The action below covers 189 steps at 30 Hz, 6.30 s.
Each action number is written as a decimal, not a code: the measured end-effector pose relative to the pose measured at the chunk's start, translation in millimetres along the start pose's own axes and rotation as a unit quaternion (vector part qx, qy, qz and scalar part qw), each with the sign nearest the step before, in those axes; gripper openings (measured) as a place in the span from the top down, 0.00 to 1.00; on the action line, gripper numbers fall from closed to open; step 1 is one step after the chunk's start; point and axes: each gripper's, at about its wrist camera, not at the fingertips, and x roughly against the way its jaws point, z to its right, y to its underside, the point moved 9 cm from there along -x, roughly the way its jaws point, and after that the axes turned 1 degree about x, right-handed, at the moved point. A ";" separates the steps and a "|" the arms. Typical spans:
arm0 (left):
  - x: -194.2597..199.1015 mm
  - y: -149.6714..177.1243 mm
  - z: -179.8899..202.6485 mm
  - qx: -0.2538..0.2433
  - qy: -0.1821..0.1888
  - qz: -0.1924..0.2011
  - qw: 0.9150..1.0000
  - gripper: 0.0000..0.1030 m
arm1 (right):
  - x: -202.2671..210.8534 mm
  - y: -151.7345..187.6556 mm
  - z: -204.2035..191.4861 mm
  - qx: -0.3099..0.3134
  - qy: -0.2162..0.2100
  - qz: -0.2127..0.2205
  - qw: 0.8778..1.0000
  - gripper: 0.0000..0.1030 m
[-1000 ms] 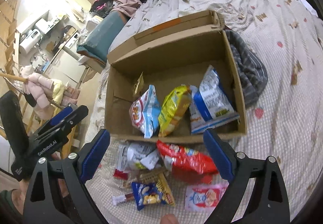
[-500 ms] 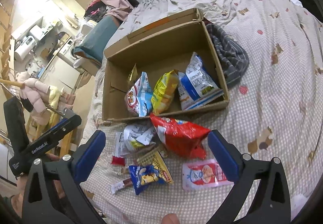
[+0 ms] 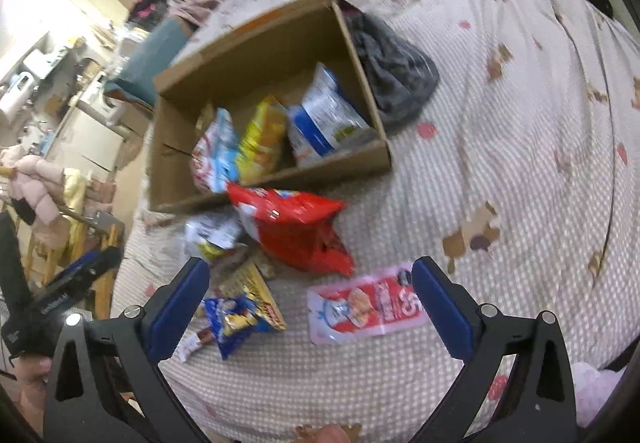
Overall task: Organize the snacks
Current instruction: 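Withdraw both tools from the box toward the remaining snacks, then grasp the blue-yellow chip bag with the right tool while the left tool grasps the white-red bar, then carry the chip bag and bar into the box and open both tools, then lift both open tools out of the box toward the snacks beside it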
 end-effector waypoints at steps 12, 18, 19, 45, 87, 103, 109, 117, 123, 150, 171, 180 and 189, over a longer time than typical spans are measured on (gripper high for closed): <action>-29.7 13.1 -28.7 0.081 -0.008 -0.068 0.994 0.11 | -61.7 35.5 -3.1 -0.037 -0.035 -0.143 0.988 0.00; -32.5 12.8 -33.0 0.086 -0.013 -0.075 0.993 0.11 | -104.0 61.1 -66.7 0.096 -0.021 -0.203 0.974 0.00; -32.6 12.5 -33.5 0.084 -0.014 -0.076 0.993 0.11 | -110.2 64.5 -71.0 0.102 -0.019 -0.211 0.972 0.00; -78.6 0.0 -22.2 0.021 -0.048 -0.112 0.992 0.26 | -0.2 13.6 -49.9 0.066 -0.136 -0.050 0.987 0.59; -18.5 14.9 -1.5 -0.003 -0.039 -0.044 0.998 0.72 | 29.3 -11.9 -35.2 0.020 -0.104 0.034 0.994 0.59; 16.0 -41.3 29.2 -0.029 -0.011 0.027 0.999 0.72 | 57.6 -43.7 -32.6 0.006 -0.116 0.103 0.988 0.59; 17.7 -62.4 52.6 -0.058 -0.001 0.043 0.997 0.72 | 62.6 -65.7 -33.8 0.001 -0.116 0.117 0.986 0.59; 15.0 -95.3 80.8 -0.086 0.014 0.057 0.995 0.72 | 64.1 -105.9 -34.9 -0.006 -0.110 0.133 0.985 0.59; 0.5 -119.7 94.1 -0.094 0.014 0.069 0.993 0.72 | 53.7 -132.6 -31.0 -0.001 -0.097 0.139 0.986 0.59; -73.2 -127.8 92.3 -0.092 0.009 0.047 0.995 0.72 | -55.0 -133.1 -25.5 -0.025 -0.089 0.047 0.995 0.58; -51.6 -130.5 99.2 -0.105 0.015 0.081 0.991 0.21 | -47.4 -135.4 -26.9 -0.008 -0.065 0.050 0.997 0.09; -44.2 -130.7 89.1 -0.074 0.034 0.083 0.993 0.22 | -38.5 -137.1 -29.7 0.000 -0.067 0.060 0.996 0.09; -26.9 -127.0 74.1 -0.038 0.051 0.087 0.994 0.22 | -18.1 -130.3 -32.5 0.009 -0.062 0.076 0.995 0.09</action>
